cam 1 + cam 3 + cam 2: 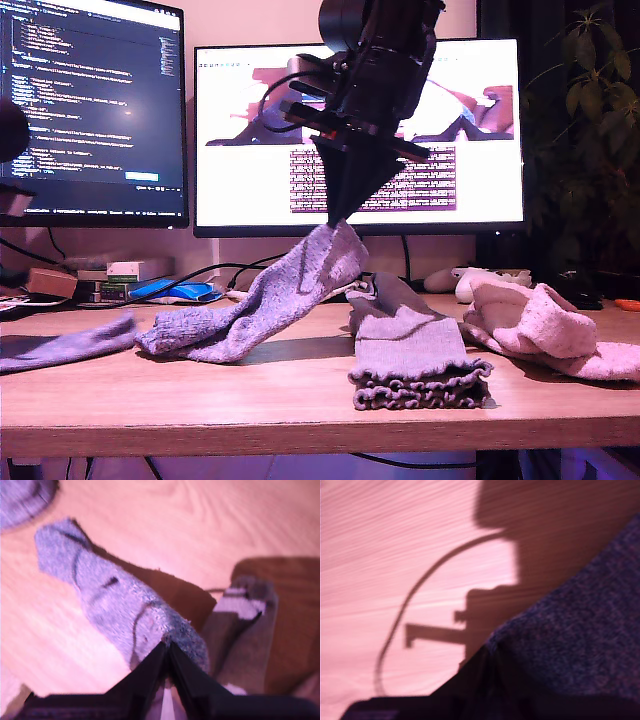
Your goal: Pair up the socks based on colour and pattern, by placing them on top of one another
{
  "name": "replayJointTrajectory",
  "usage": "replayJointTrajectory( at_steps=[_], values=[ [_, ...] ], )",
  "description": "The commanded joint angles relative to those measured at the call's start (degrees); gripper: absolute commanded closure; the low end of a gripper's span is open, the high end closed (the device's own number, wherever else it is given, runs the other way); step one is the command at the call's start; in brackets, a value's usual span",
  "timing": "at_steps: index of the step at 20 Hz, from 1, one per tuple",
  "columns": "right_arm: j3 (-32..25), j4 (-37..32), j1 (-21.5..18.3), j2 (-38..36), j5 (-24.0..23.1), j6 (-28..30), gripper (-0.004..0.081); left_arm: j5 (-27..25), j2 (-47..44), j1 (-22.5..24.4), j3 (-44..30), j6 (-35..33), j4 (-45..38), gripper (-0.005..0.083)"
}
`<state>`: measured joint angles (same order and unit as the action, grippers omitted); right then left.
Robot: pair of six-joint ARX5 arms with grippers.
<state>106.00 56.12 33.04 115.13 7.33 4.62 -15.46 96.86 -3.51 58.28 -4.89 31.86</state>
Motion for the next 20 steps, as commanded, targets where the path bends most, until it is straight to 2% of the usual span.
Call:
replayJointTrajectory(
  at_steps=[1, 3, 4, 6, 8, 12, 15, 18, 20],
  values=[
    [0.5, -1.1, 0.2, -0.5, 0.2, 1.5, 0.0782, 0.4, 0.9, -1.0, 1.3, 0.4, -0.1, 0.0596],
    [0.5, -2.2, 0.2, -0.3, 0.2, 1.9, 0.0782, 1.4, 0.5, -1.5, 2.7, 0.4, 0.4, 0.0498],
    [0.5, -2.6, 0.2, -0.2, 0.2, 2.5, 0.0782, 1.8, 0.4, -1.6, 3.5, 0.4, 0.8, 0.0478],
    [0.5, -2.8, 0.2, 0.2, 0.2, 3.0, 0.0782, 2.8, -0.3, -1.6, 4.6, 0.4, 1.2, 0.0477],
    [0.5, -3.1, 0.2, 0.6, 0.2, 3.0, 0.0782, 6.0, -1.6, -1.6, 5.0, 0.5, 1.1, 0.0477],
    [0.5, -3.8, 0.2, 2.0, 0.2, 3.4, 0.0782, 25.1, -2.5, -3.1, 5.0, 1.7, 0.3, 0.0477],
    [0.5, -3.9, -0.1, 2.6, 0.3, 4.0, 0.0782, 32.1, -2.4, -6.4, 5.0, -3.0, -2.3, 0.0477],
    [0.5, -4.0, -0.2, 2.7, 1.3, 4.2, 0.0782, 32.5, -2.3, -11.3, 5.0, -6.7, -4.9, 0.0445],
    [0.5, -4.0, -0.5, 2.7, 1.4, 4.2, 0.0782, 30.2, -2.1, -13.9, 5.0, -9.4, -7.8, 0.0430]
  ],
)
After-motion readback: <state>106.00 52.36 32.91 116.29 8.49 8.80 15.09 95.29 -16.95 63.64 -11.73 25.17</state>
